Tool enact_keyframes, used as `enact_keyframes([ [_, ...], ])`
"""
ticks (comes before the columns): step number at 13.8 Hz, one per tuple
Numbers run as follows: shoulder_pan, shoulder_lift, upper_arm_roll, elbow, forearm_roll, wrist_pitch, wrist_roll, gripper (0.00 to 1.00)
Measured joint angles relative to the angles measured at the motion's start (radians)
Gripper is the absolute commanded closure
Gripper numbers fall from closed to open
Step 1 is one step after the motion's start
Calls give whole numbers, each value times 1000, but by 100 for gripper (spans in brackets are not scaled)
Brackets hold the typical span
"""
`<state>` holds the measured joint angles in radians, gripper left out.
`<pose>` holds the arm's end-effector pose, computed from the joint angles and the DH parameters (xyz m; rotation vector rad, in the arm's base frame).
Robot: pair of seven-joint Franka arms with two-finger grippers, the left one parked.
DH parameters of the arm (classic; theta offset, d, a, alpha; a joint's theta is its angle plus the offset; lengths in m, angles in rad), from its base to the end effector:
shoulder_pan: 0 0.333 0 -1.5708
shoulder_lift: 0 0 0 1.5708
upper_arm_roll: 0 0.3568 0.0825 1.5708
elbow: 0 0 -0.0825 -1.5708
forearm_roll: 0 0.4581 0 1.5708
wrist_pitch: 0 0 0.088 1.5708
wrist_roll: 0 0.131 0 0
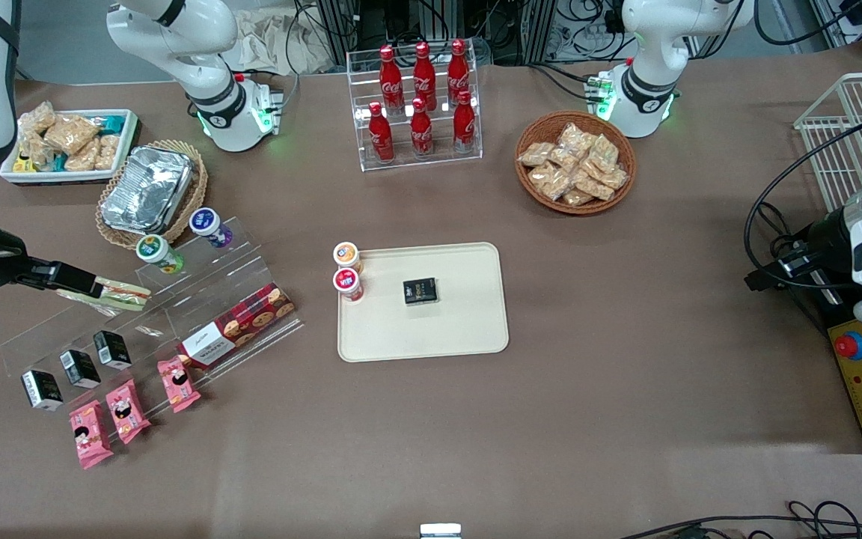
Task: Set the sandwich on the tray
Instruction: 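Move the right gripper toward the wrapped sandwich in the acrylic rack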
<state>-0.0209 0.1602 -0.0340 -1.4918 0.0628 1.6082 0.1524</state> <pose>0.6833 -0.0279 0.5827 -3.0686 0.3245 0.0717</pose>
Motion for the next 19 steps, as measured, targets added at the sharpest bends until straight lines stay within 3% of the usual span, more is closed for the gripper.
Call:
enact_keyframes([
  [19, -23, -1, -3, -5, 0, 13, 2, 0],
])
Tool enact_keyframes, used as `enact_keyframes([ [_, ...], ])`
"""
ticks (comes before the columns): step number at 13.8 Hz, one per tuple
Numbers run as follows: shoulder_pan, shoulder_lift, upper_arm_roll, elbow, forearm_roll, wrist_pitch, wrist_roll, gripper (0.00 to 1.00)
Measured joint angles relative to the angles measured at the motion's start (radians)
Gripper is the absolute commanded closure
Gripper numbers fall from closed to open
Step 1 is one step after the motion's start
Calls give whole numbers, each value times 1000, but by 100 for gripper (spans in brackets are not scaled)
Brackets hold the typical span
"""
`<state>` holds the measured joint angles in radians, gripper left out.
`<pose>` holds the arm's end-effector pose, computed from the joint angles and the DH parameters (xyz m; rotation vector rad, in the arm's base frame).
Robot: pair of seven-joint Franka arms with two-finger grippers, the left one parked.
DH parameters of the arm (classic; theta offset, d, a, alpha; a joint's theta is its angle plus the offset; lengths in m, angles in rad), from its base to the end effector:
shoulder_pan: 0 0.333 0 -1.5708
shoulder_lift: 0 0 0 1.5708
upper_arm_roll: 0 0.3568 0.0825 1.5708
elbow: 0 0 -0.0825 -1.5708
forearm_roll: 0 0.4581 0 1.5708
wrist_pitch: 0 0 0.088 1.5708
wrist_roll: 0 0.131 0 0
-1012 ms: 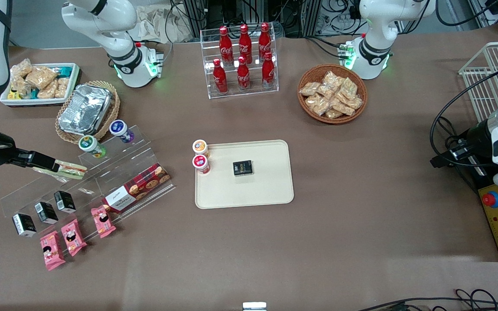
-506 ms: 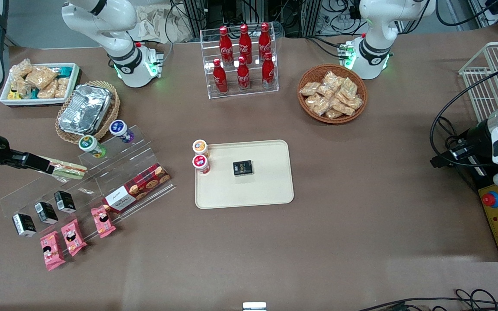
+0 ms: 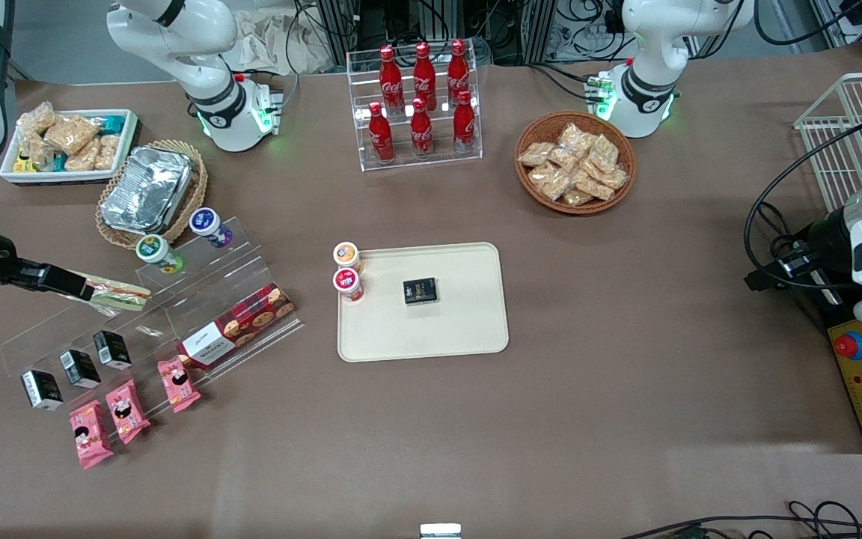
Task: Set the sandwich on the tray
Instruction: 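Move the right gripper toward the wrapped sandwich in the acrylic rack, then open the right gripper and lower it around the wrapped sandwich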
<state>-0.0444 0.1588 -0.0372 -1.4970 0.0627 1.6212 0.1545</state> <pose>0.6833 -0.0461 0.5819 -3.0635 0.3694 0.0564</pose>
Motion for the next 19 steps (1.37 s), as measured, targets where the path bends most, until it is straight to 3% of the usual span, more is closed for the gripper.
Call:
enact_keyframes([
  [9, -84, 0, -13, -3, -1, -23, -12, 0],
  [13, -99, 0, -16, -3, -1, -31, 296, 0],
  [17, -98, -3, -14, -15, -1, -36, 708, 0],
  [19, -108, -3, -18, -25, 7, -33, 801, 0],
])
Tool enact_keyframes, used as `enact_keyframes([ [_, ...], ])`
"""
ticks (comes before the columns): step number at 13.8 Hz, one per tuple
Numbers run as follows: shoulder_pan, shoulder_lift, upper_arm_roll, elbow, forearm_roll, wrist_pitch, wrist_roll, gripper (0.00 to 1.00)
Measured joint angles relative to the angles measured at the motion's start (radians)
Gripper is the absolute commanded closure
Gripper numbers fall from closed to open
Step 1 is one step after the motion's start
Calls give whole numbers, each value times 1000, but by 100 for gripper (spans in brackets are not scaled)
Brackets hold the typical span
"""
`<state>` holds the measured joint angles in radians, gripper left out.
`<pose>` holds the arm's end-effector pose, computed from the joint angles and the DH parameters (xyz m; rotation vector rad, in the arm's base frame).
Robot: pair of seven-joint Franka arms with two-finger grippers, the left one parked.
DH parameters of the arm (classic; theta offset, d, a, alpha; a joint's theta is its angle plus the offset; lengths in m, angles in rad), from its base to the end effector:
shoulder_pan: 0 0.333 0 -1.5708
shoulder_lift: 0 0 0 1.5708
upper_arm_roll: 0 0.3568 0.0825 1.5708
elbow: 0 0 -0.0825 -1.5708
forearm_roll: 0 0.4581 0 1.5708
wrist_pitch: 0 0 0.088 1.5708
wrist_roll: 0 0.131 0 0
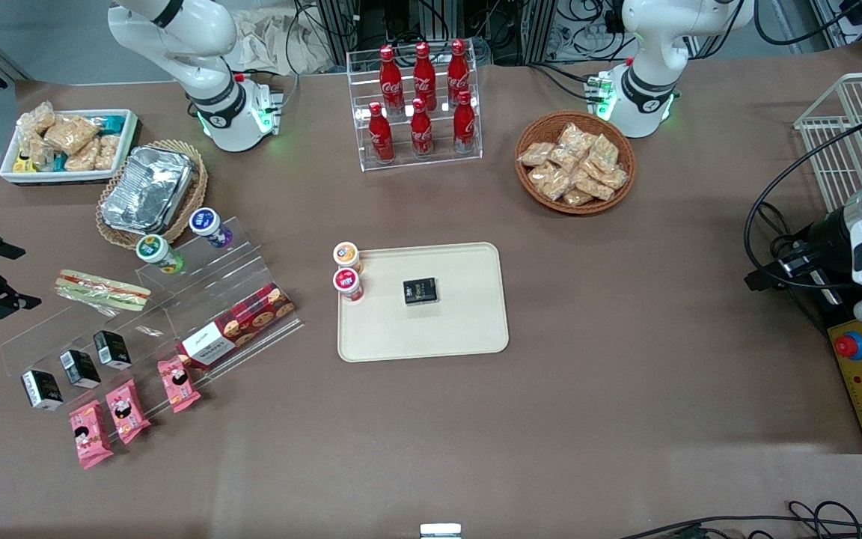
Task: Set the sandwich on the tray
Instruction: 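Open the right gripper and lower it around the wrapped sandwich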
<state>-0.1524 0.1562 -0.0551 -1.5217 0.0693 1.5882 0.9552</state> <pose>0.6650 -0.1283 0.5677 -2.5986 1.7150 0.1642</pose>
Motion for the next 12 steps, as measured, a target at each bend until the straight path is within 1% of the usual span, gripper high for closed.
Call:
enact_keyframes([
  [2, -29, 1, -6, -6, 15, -2, 39, 0],
  [5, -52, -1, -13, -28, 16, -3, 175, 0],
  [7, -56, -4, -18, -61, 8, 0, 267, 0],
  [9, -56, -12, -19, -118, -12, 26, 404, 0],
  [12, -55, -18, -17, -184, -20, 53, 494, 2],
])
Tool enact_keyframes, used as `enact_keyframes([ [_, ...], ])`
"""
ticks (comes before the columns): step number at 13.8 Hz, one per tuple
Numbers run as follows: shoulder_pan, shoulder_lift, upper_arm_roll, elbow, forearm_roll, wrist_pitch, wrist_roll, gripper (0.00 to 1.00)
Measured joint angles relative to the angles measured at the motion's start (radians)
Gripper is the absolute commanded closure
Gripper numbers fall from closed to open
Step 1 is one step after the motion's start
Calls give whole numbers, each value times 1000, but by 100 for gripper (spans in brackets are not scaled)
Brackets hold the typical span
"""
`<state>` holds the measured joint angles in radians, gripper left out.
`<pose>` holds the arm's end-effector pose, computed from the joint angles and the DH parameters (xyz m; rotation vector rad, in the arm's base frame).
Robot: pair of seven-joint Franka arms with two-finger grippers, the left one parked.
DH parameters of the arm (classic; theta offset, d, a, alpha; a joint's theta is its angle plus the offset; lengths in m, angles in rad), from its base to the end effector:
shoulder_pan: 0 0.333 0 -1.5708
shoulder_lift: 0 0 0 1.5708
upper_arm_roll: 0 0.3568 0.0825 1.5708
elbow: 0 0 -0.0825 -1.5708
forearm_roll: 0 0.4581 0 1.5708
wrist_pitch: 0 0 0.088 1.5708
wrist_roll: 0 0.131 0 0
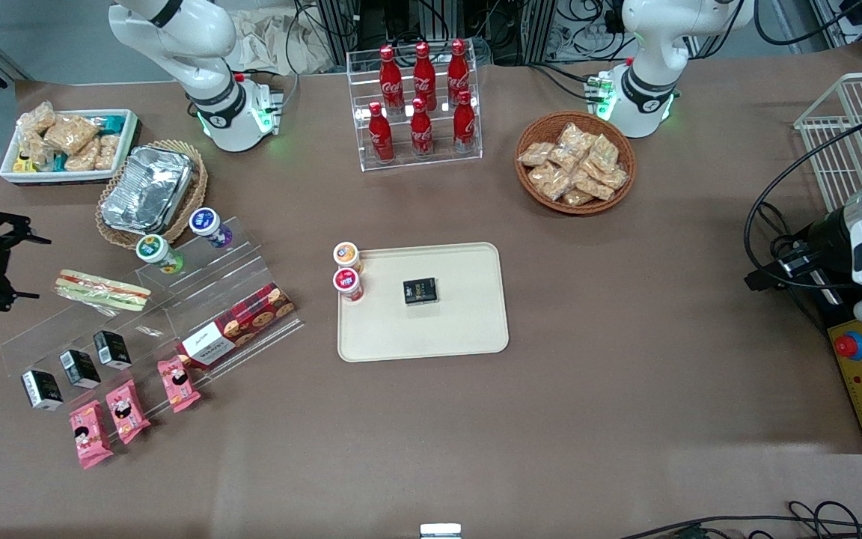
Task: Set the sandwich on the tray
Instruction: 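Open the right gripper and lower it around the wrapped sandwich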
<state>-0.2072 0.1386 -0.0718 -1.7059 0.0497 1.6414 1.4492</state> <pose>0.6310 -0.1723 0.4848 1.9692 -2.3272 -0.2915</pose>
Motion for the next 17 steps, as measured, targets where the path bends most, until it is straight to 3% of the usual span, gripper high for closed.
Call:
enact_keyframes([
  [6, -17, -36, -4, -193, -3, 188, 52, 2],
  [17, -51, -28, -4, -281, -2, 310, 69, 2],
])
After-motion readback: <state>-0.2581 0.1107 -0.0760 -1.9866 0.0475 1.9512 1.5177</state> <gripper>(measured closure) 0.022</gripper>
